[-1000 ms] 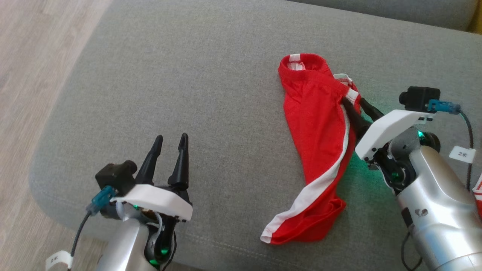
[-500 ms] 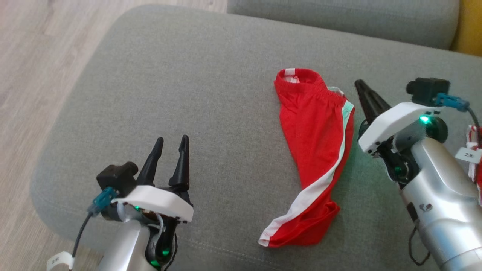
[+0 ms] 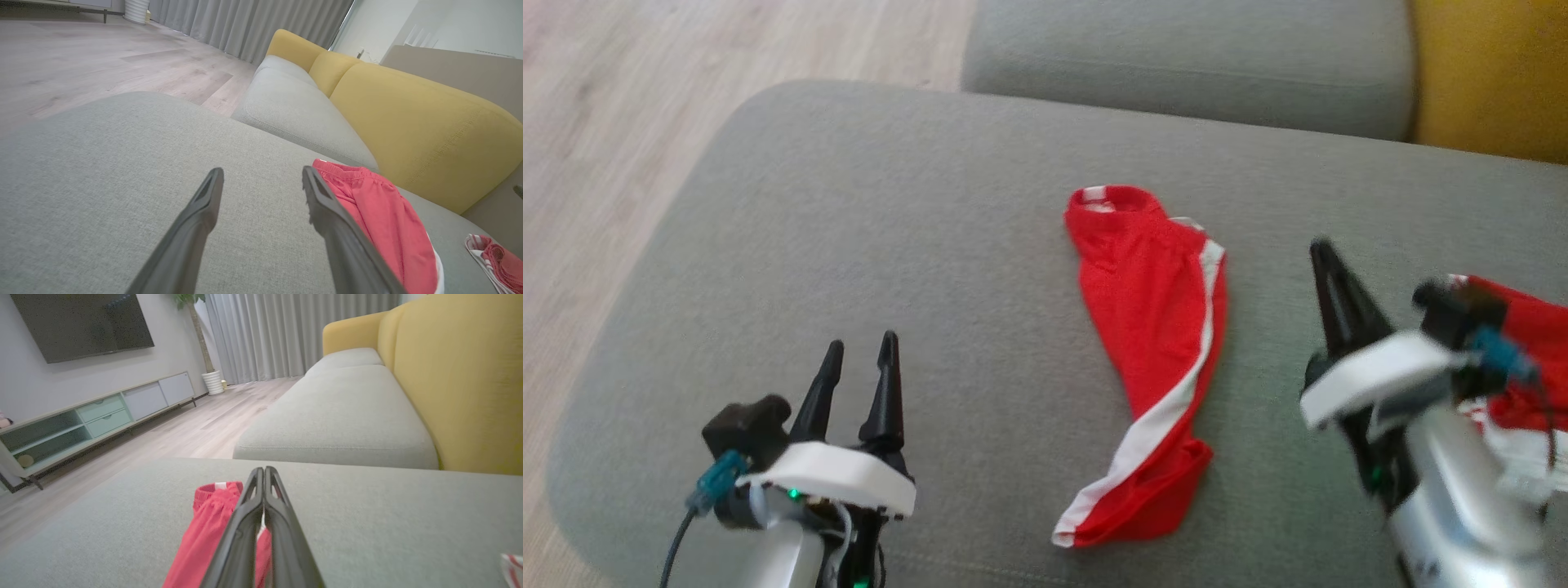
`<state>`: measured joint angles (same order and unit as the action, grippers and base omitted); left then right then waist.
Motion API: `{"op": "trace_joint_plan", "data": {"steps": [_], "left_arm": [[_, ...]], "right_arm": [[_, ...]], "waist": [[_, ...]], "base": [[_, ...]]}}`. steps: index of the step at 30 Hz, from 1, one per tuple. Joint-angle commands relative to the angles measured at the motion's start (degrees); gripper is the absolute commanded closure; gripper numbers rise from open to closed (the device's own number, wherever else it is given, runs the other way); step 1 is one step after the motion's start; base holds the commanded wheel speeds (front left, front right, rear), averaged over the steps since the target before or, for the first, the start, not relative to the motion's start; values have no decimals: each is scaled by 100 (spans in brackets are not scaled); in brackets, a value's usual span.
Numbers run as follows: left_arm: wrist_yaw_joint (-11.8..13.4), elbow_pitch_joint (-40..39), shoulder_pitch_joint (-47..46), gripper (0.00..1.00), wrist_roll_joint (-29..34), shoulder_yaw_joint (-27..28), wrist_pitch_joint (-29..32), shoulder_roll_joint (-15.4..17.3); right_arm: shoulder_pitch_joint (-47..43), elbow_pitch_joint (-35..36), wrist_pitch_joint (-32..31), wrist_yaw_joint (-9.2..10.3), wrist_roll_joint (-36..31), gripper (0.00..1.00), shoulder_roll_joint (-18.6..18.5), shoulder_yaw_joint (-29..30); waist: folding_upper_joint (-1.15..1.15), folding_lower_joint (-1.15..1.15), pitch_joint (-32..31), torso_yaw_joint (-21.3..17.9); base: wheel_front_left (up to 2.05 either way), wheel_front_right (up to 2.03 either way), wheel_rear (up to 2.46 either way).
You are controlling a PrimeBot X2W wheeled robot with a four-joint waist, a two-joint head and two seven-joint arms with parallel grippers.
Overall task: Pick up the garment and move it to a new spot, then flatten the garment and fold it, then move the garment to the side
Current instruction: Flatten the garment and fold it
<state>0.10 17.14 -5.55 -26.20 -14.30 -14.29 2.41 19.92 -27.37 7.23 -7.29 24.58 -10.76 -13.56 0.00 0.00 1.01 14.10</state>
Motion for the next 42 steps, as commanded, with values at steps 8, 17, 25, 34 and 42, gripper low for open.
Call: {"op": "trace_joint_plan", "data": {"steps": [8,17,25,34,42], "left_arm": [[42,-315,94,0,35,326,-71,47],[0,-336,238,0,307,433,-71,47],[-56,-360,73,0,290,368,-71,47],[-99,-209,-153,0,356,223,-71,47],[-175,-150,-497,0,287,66,-71,47]], "right_arm": [[-1197,1337,-70,-20,-1182,0,648,575],[-1641,1815,-272,-20,-1415,0,781,616],[-1442,1905,-455,-20,-1323,0,787,618],[-218,1005,-1081,-20,-417,0,787,339],[1020,-382,-1814,-20,497,0,642,537]], "waist": [[0,0,-241,-592],[0,0,-239,-755],[0,0,-4,-604],[0,0,502,-242],[0,0,976,257]], "base": [[0,0,0],[0,0,0],[0,0,0],[0,0,0],[0,0,0]]}}
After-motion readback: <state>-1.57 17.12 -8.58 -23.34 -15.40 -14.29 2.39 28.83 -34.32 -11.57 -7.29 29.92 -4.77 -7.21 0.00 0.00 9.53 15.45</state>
